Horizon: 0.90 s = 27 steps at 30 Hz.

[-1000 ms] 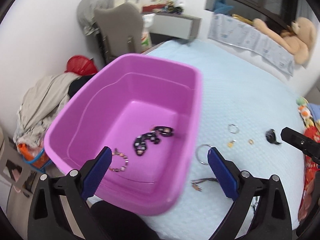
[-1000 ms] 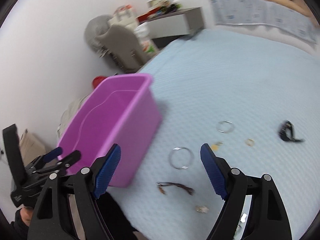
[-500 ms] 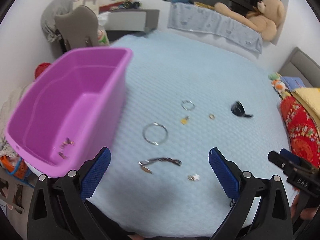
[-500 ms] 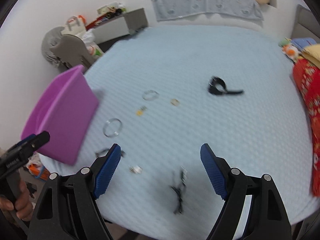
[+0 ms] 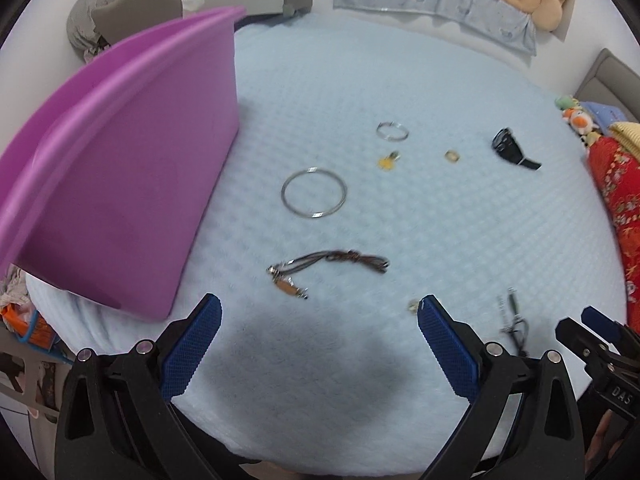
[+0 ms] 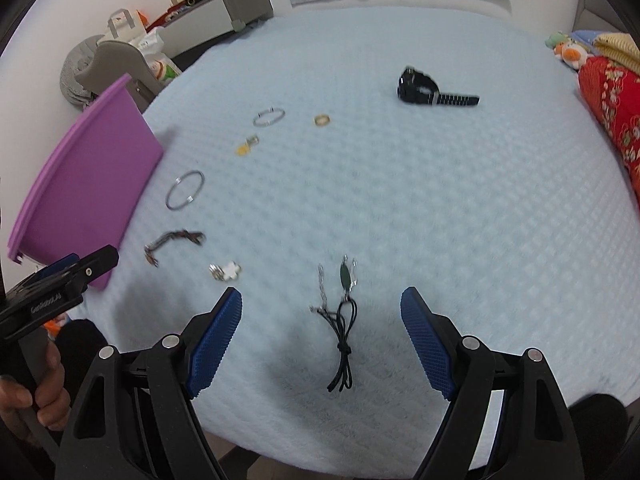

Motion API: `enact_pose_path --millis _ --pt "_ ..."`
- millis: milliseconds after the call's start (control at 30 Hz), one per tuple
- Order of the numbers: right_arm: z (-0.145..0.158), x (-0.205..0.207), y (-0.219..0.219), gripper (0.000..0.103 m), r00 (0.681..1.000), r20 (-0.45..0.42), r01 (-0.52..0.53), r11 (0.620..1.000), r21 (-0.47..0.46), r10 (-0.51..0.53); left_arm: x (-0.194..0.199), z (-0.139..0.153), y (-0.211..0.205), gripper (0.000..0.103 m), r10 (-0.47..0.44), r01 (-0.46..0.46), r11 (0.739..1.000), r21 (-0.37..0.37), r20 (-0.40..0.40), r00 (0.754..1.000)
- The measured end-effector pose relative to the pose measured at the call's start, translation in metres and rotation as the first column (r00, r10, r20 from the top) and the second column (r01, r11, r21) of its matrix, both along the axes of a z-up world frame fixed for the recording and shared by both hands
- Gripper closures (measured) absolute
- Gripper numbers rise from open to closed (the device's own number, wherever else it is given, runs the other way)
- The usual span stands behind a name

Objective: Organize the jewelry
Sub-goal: 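Move both open tools back over the remaining jewelry on the bed, then grasp the brown cord bracelet with the left tool while the right tool grasps the green-pendant necklace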

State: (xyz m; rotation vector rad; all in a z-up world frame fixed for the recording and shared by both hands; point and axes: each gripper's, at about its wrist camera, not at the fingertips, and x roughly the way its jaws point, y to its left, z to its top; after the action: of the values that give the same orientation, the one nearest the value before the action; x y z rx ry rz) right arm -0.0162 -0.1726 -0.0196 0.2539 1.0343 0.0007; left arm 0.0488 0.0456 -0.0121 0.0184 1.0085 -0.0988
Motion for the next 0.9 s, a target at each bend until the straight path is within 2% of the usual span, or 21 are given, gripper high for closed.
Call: enact_pose_path --millis 200,400,900 --pt "-0.032 -0.001 0.001 0.025 1.000 -0.028 0.012 1.000 -0.008 -0.013 0.015 -0.029 0.008 0.006 0.006 -0.006 1.000 0.016 -0.010 1.000" --pt "-0.049 -0.002 0.003 0.025 0.999 -0.045 0.003 0.999 -0.044 -0.005 0.035 -0.050 0.012 0.006 0.027 -0.026 0.999 0.022 -0.028 0.999" --pt "-0.070 0.007 0.010 0.025 0.997 -0.075 -0.024 0.994 -0.108 0.016 0.061 -0.074 0.008 0.006 0.029 -0.027 0.999 0.030 -0.060 0.998"
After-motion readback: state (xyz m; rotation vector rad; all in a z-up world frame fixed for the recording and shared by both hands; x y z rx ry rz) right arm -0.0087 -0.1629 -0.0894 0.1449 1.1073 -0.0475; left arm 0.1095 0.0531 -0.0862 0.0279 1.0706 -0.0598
